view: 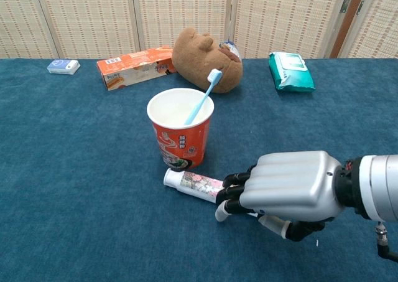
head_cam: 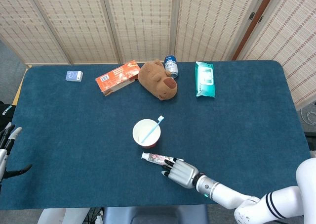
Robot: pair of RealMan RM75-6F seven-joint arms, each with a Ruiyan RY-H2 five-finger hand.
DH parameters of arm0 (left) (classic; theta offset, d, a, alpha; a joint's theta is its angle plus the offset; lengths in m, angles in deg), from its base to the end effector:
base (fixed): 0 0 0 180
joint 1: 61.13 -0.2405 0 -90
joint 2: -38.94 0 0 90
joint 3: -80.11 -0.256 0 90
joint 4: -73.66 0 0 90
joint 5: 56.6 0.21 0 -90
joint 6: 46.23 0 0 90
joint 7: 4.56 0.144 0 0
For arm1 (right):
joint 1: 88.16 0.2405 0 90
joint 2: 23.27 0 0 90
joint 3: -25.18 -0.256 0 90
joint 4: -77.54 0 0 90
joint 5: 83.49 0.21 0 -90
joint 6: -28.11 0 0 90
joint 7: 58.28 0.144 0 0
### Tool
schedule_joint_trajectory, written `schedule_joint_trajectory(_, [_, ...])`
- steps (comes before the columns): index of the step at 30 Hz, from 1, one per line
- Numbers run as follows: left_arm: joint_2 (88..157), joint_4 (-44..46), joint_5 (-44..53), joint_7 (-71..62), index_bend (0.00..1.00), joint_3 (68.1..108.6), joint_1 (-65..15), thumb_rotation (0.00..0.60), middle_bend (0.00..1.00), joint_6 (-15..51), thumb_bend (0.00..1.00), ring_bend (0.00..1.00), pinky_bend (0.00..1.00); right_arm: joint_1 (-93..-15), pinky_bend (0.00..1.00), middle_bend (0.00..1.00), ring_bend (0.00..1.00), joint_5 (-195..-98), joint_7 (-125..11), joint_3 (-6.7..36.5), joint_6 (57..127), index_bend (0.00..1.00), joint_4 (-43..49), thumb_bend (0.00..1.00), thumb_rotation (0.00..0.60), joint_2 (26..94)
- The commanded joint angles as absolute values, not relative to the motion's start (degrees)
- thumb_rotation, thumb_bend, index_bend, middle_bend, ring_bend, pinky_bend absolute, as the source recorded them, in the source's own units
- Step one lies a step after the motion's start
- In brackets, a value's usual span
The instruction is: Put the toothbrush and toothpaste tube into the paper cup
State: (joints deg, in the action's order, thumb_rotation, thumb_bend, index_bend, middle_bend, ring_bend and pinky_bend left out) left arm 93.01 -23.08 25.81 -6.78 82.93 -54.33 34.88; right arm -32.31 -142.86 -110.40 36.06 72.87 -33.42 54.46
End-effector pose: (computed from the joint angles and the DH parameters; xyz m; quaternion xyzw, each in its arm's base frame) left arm -0.3124 0.1906 0.2030 -0.6021 -0.3917 -0.3539 0.5989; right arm -0.1214 -0.2274 -0.0322 0.9529 -0.1381 0.1472 0.2266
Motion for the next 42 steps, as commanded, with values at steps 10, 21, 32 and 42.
schedule_joint_trajectory(10, [93.12, -23.00, 25.75, -6.63, 0.00, 82.93, -54.32, 0.600, 0.00, 34.71, 0.00, 0.00, 0.00, -32.16, 0.25, 0.12, 0.00, -141.00, -109.59, 35.81, 74.83, 0.17, -31.31, 0.74, 0.600, 54.98])
schedule_joint_trajectory(21, [93.29, -22.62, 25.47, -6.88, 0.00, 82.97, -54.36, 0.600, 0.00, 34.51, 0.00, 0.00, 0.00, -33.49, 0.25, 0.13, 0.00, -143.79, -103.70, 35.70, 75.46, 0.20, -33.91, 0.73, 0.600, 51.04])
schedule_joint_trajectory(32, [93.38, -22.97, 25.82, -6.26, 0.00, 83.01, -54.26, 0.600, 0.00, 34.66, 0.00, 0.00, 0.00, -39.14, 0.25, 0.08, 0.00, -145.84, -98.53, 32.80, 83.82, 0.29, -32.67, 0.34, 0.600, 52.54])
schedule_joint_trajectory(42, [93.29, -22.66, 25.60, -6.74, 0.00, 82.97, -54.28, 0.600, 0.00, 34.37, 0.00, 0.00, 0.00, -42.71, 0.25, 0.07, 0.00, -138.65, -101.93, 29.36, 91.20, 0.31, -30.09, 0.18, 0.600, 58.76])
